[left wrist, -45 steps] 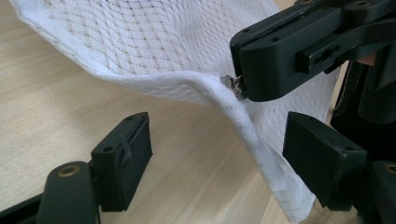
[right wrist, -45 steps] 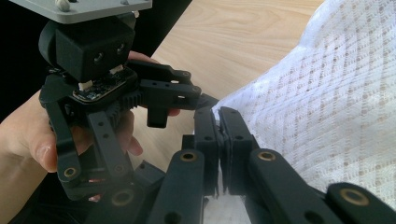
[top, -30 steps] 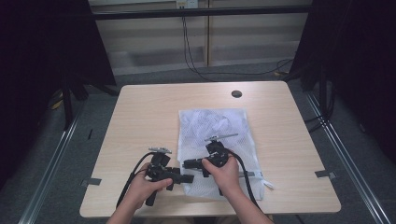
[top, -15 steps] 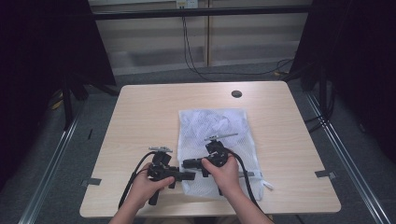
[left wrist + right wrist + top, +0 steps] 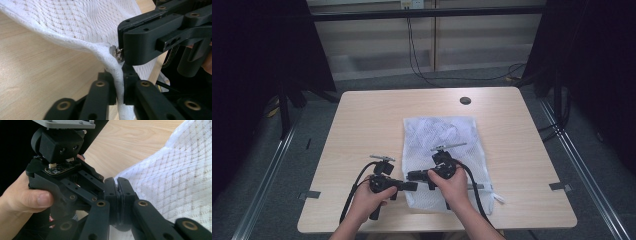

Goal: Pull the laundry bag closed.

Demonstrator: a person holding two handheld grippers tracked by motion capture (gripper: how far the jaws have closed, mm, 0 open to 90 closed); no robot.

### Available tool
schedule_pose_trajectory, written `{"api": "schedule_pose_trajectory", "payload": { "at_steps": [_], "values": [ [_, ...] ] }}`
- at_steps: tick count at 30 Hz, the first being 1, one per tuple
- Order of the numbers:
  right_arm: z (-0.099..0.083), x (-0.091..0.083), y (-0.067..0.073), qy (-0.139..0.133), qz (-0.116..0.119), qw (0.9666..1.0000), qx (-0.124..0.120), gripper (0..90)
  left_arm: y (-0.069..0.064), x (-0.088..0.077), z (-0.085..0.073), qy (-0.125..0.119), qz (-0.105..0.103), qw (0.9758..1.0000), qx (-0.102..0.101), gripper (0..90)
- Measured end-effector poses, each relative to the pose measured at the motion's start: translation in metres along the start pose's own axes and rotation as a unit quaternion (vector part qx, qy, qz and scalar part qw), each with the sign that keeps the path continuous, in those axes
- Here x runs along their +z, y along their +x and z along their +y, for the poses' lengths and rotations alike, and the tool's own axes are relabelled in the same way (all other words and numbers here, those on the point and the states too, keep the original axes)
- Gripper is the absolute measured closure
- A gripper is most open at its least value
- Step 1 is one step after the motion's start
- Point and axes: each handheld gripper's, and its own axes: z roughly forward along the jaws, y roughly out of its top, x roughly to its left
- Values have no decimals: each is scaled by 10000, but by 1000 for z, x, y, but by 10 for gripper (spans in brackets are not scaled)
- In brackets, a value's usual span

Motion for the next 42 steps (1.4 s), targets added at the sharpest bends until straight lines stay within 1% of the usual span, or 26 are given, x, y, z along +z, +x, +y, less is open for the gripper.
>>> {"api": "schedule_pose_trajectory", "payload": {
  "at_steps": [1,2,4,5,7,8,10,14,15,17,20,28,29,31,32,33,35,36,37,38,39,42],
  "values": [
    [0,0,0,0,0,10000,0,872,0,-1,0,15,-36,10000,-3,871],
    [0,0,0,2,8,10000,12,872,0,-1,1,27,-39,10000,26,874],
    [0,-1,0,5,29,10000,-5,872,-1,-1,1,26,-42,10000,-7,879],
    [0,-1,0,5,29,10000,-5,872,-1,-2,1,37,-21,10000,27,879],
    [-1,-3,1,-8,43,10000,23,872,-2,-3,1,41,-50,10000,25,881],
    [-1,-3,0,-27,62,10000,-3,872,-2,-3,1,38,-79,10000,16,881],
    [-1,-4,0,-35,65,10000,56,873,-3,-3,1,6,-113,9999,-60,882],
    [-1,-6,-1,-45,78,10000,18,873,-3,-4,2,21,-76,10000,-15,884],
    [-1,-6,0,-43,81,10000,13,873,-2,-4,2,21,-39,10000,25,884],
    [-1,-7,-1,-44,95,9999,44,873,-3,-5,2,-10,-28,10000,-21,885],
    [-1,-8,-2,-52,151,9998,93,874,-3,-6,3,-12,-66,10000,-13,885],
    [-2,-10,-4,-41,197,9997,124,875,-4,-6,3,-35,-24,10000,12,885],
    [-2,-11,-4,-35,184,9998,94,875,-4,-7,3,-43,-66,10000,-42,885],
    [-2,-11,-5,-41,218,9997,119,875,-4,-7,3,-47,-98,9999,-60,885],
    [-2,-12,-6,-67,247,9996,138,875,-4,-7,3,-40,-95,9999,-41,885],
    [-3,-12,-5,-65,242,9996,141,875,-4,-7,3,-43,-41,10000,-4,885],
    [-3,-12,-5,-52,228,9996,138,875,-4,-6,3,-49,-24,10000,-36,886],
    [-3,-12,-6,-36,231,9996,178,875,-4,-7,3,-41,-38,10000,-39,885],
    [-3,-12,-7,-38,253,9996,157,875,-4,-6,3,-56,-69,10000,-43,885],
    [-3,-13,-8,-36,290,9994,209,875,-4,-6,3,-58,-62,10000,-31,886],
    [-3,-13,-8,-36,290,9994,209,875,-4,-6,3,-47,-31,10000,-16,886],
    [-3,-14,-8,-35,297,9994,189,875,-4,-6,3,-43,-24,10000,-1,885]
  ]
}}
